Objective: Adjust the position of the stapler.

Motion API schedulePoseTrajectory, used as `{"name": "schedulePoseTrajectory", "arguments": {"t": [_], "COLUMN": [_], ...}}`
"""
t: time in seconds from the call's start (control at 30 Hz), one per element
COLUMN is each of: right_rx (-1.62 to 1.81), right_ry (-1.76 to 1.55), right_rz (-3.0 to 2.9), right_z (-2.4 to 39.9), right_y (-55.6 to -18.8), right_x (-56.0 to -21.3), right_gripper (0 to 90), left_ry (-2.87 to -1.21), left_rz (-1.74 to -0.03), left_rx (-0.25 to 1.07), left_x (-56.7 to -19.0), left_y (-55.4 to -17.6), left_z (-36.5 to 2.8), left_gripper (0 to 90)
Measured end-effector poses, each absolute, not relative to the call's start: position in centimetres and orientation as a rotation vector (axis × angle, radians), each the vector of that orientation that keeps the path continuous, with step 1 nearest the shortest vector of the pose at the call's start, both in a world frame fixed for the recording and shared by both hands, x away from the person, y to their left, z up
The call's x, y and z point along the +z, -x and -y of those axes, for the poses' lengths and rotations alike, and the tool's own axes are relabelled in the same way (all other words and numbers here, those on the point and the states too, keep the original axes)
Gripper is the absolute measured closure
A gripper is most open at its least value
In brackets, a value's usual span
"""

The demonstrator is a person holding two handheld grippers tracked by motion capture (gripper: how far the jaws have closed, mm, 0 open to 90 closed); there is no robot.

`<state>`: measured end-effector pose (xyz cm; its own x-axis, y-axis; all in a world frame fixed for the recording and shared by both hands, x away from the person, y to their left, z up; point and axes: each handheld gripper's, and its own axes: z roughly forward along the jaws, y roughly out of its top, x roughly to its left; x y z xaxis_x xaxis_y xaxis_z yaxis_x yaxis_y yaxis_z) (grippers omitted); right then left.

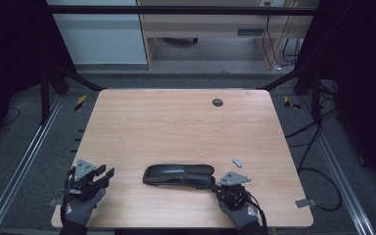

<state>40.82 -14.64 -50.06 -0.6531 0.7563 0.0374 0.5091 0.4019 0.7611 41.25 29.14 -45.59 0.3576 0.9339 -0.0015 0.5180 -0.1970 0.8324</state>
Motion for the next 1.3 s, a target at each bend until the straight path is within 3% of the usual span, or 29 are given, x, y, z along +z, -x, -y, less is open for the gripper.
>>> {"name": "schedulePoseTrajectory", "arguments": {"t": [0.4,0.6,1.07,1.3], "right_rx": [1.115,1.167,1.178,1.135], "right_ry": [-1.110,-1.122,-1.202,-1.239], "right_rz": [-2.339,-2.295,-2.115,-2.050], "right_z": [14.6,15.4,19.0,20.9], "right_y": [-41.2,-41.0,-41.2,-41.5], "right_x": [-50.0,-49.2,-47.6,-47.3], "right_gripper": [90.0,90.0,68.9,60.6], "left_ry": [-1.844,-1.861,-1.871,-1.882], "left_rz": [-1.261,-1.258,-1.185,-1.140], "left_rx": [0.676,0.702,0.736,0.706], "left_x": [-45.6,-45.6,-45.4,-45.2], "left_y": [-41.2,-41.3,-41.0,-40.9], "left_z": [-29.1,-29.0,-28.7,-27.9], "left_gripper": [60.8,50.3,55.3,50.4]}}
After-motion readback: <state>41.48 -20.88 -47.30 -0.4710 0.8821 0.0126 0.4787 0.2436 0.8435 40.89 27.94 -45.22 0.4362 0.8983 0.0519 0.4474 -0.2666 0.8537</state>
